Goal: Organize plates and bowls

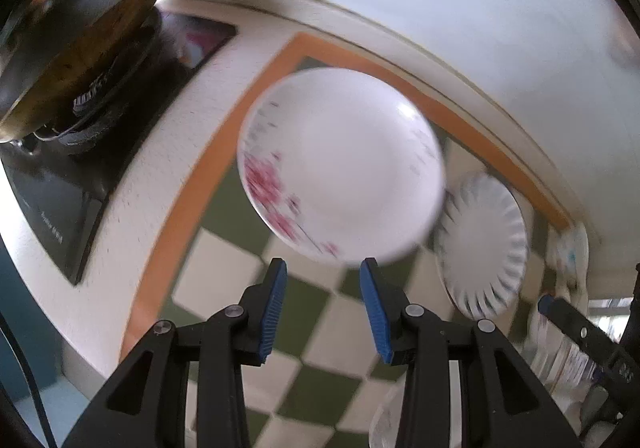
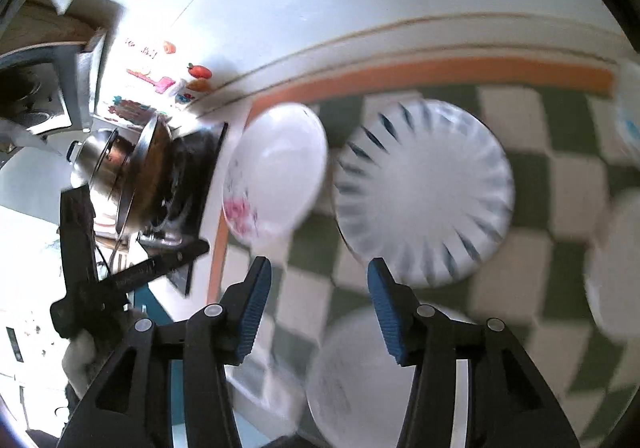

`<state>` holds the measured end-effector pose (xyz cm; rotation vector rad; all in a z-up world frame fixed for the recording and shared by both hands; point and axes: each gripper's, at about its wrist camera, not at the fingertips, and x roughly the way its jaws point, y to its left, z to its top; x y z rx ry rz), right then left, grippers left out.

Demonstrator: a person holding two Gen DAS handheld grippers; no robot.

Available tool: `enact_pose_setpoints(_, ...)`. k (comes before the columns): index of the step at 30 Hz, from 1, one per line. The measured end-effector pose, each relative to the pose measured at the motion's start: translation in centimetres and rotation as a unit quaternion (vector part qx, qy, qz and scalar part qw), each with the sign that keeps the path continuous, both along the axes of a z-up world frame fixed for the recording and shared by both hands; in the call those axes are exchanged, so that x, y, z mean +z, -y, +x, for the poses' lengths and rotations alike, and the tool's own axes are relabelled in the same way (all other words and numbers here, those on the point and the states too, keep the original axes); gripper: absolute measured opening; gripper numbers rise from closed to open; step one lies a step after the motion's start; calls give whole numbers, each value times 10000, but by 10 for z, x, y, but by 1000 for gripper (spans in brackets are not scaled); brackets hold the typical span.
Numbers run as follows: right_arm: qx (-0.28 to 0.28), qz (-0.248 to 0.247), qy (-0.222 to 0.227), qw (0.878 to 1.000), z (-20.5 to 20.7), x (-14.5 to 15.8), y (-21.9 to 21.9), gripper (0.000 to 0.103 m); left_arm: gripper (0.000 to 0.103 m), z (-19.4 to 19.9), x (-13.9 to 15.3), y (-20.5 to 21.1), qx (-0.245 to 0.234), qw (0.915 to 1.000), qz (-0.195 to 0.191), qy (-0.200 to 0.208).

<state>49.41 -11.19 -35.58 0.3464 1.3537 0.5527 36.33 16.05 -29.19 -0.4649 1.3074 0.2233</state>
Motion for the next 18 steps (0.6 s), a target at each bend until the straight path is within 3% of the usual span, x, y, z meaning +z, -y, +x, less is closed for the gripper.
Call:
enact_pose_setpoints(4, -8, -181, -168, 9997, 40, -23, -34, 53, 36, 24, -31, -45, 297, 9992, -137, -250)
enact_pose_setpoints(8, 111, -397, -364, 9985, 86, -53, -71, 53, 36, 45, -61, -70, 278, 9976, -345, -526)
enact_pose_setpoints(18, 433, -822, -781, 9926, 146, -105, -115, 53, 34, 72, -96, -84, 55, 9960, -510, -737)
